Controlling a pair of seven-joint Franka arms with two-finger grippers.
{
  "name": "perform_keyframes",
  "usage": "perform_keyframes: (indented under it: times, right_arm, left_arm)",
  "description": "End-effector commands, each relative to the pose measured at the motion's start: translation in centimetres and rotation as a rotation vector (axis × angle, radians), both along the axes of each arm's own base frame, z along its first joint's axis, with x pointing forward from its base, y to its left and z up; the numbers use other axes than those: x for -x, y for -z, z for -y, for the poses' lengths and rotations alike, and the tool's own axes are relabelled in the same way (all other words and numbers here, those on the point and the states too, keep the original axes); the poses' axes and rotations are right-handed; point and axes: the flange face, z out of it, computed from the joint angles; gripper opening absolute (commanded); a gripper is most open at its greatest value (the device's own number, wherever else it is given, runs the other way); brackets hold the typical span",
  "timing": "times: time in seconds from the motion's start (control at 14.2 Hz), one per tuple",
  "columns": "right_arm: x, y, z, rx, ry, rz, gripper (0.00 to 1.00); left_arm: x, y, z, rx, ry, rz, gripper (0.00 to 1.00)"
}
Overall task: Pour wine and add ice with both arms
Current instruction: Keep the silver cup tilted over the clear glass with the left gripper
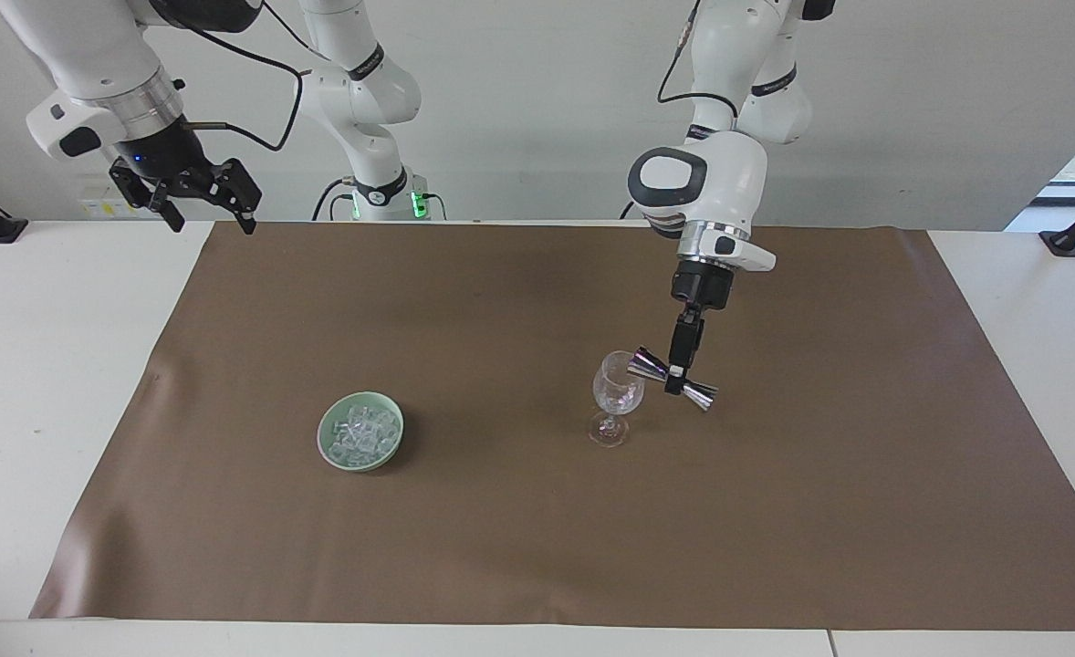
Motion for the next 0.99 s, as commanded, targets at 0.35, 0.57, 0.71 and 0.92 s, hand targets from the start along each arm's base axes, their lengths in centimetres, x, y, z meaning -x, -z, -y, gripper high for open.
perform_keyframes:
  times: [0.35,0.57,0.71,0.92]
  right_arm:
    - [0.1,-0.2,0.0,0.003,0.017,0.010,1.00]
    - [0.1,-0.2,0.0,0.003,0.017,0.010,1.00]
    - [0.1,-0.2,0.0,0.003,0.017,0.010,1.00]
    - [0.1,-0.2,0.0,0.003,0.017,0.010,1.00]
  left_arm:
    - [-0.8,-0.2,0.2,-0.019,-0.008,0.024,0.00]
    - [-1.0,-0.3,0.2,-0.017,-0.009,0.026,0.00]
    - [-1.2,-0.4,0.0,-0.025,-0.008,0.031,0.00]
    - [-1.5,-0.3,-0.2,-0.032,-0.006,0.032,0.00]
